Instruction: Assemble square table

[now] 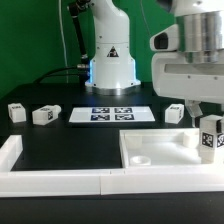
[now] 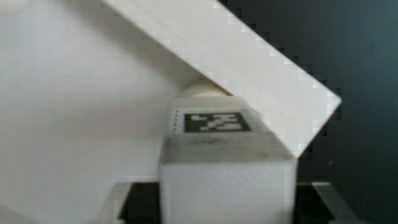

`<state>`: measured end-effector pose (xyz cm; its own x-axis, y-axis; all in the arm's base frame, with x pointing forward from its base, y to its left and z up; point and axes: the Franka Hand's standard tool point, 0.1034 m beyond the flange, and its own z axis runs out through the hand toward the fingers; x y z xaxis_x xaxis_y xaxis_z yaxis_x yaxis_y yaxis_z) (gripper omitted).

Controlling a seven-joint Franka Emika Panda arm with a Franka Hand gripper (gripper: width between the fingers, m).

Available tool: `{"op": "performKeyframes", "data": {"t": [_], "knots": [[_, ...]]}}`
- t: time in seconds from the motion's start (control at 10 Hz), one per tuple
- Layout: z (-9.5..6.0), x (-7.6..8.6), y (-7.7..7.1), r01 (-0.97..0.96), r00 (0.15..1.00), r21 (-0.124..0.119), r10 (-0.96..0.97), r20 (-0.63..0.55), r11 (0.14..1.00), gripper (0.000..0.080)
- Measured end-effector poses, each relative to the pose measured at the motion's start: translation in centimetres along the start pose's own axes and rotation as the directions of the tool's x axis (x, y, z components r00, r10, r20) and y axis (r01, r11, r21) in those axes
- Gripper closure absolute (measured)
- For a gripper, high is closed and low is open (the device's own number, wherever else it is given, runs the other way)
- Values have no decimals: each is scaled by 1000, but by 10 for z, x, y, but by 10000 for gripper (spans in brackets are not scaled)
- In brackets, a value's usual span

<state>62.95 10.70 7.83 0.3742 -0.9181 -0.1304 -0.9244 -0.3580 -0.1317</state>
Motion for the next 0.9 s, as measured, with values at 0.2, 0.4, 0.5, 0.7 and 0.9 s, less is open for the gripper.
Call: {"op": "performKeyframes", "data": {"t": [0.2,0.4,0.5,0.7,0.9], "knots": [[1,-10,-2,-86,996,-2,86,3,996,431],[1,-10,-2,22,1000,-14,-22,-9,1000,243],[1,-14,-3,243,969,-50,-245,-41,969,169],[0,-16,-5,572,817,-67,-575,-34,817,156],[1,-14,-4,726,684,-73,-729,-19,684,151]]}}
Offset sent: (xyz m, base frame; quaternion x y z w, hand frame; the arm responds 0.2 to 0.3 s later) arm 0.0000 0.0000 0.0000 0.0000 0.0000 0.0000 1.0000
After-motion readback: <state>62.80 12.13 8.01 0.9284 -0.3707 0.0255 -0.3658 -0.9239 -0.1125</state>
